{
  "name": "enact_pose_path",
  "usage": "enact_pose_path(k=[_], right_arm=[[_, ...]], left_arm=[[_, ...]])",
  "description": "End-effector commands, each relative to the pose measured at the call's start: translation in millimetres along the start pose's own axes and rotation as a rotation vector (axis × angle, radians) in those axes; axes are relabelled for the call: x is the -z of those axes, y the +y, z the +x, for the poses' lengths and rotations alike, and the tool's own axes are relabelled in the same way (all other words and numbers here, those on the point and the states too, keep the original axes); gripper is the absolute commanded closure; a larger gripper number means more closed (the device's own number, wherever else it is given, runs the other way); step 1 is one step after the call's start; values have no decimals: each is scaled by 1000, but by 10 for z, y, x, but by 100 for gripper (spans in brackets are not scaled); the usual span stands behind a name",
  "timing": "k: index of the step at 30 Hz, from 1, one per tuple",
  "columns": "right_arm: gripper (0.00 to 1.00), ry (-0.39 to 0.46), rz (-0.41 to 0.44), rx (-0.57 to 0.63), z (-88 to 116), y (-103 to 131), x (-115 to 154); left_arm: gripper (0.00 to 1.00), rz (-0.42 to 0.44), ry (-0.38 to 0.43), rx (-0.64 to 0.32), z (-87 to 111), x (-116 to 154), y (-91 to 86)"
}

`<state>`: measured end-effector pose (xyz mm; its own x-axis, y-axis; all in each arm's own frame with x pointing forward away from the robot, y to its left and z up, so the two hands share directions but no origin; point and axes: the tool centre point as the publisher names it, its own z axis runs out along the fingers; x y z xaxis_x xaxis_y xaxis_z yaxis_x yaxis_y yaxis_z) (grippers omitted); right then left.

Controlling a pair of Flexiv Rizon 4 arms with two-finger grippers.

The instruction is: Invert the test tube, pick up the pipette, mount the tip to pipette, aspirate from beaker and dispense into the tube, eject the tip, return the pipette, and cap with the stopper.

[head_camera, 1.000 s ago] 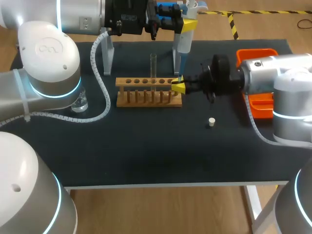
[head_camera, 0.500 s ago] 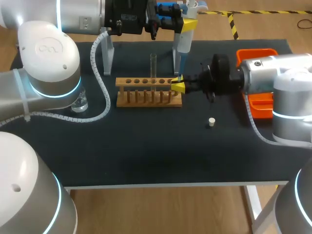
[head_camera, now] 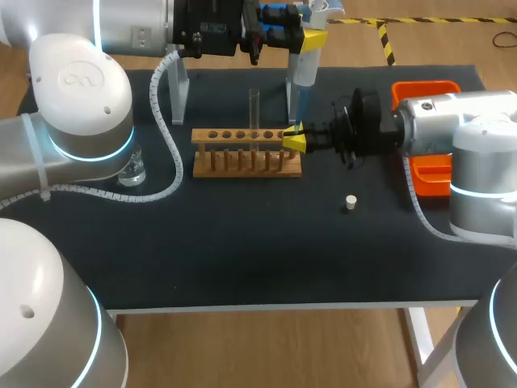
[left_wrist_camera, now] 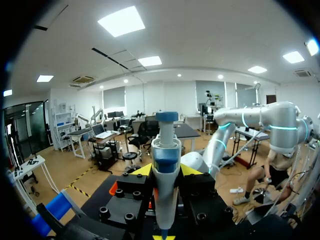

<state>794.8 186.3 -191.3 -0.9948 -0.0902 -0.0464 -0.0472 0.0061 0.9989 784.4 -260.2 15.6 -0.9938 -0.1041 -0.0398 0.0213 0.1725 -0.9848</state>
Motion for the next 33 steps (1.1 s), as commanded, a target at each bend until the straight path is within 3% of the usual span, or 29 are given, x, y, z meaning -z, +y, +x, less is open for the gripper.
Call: enact_pose_path(k=[1, 22, 24, 25, 26, 33], right_arm=[[100, -3, -3, 3, -4, 71, 18], [100, 1, -8, 27, -59, 322, 43], [52, 1, -4, 21, -43, 280, 49], [18, 1, 0, 15, -33, 254, 55], [0, 0, 1, 12, -21, 226, 65], [0, 26, 13, -6, 161, -4, 274]], left_arm=[[100, 0, 1, 1, 3, -4, 30], [100, 0, 1, 1, 3, -4, 30], [100, 0, 1, 1, 3, -4, 30], [100, 0, 1, 1, 3, -4, 30], [100, 0, 1, 1, 3, -4, 30], [100, 0, 1, 1, 3, -4, 30]])
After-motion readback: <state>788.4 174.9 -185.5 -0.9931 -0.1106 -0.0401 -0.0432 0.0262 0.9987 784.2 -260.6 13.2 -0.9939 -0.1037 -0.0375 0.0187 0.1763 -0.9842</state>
